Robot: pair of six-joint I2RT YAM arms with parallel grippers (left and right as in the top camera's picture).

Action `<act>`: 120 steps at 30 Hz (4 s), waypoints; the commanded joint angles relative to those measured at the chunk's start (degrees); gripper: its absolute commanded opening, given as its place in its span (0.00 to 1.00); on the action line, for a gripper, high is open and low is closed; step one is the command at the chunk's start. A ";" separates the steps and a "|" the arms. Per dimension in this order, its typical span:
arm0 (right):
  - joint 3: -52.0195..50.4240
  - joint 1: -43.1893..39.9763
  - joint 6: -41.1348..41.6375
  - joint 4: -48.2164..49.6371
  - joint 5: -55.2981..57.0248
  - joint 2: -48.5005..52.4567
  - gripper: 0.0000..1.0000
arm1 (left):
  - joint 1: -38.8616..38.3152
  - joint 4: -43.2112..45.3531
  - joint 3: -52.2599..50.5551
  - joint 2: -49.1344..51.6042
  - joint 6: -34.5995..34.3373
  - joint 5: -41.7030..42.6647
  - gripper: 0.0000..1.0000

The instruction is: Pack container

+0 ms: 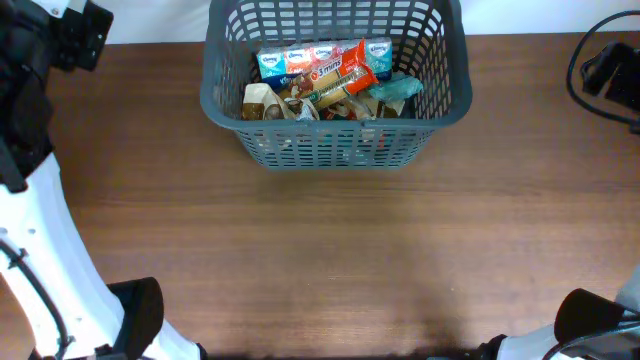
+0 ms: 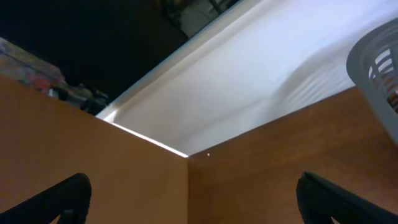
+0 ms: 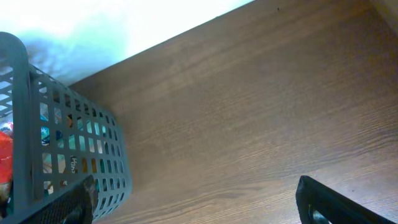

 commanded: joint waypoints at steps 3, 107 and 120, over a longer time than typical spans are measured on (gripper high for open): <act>-0.39 -0.09 0.09 0.00 -0.46 0.44 0.99 | 0.15 -4.57 -0.15 0.24 -1.20 0.04 0.99; -115.99 26.16 -6.84 61.37 10.38 -96.94 0.99 | 0.15 -23.47 -0.15 0.24 -1.20 0.02 0.99; -115.99 26.16 -6.84 61.35 10.36 -96.94 0.99 | 0.15 -23.47 -0.15 0.42 -1.20 0.04 0.99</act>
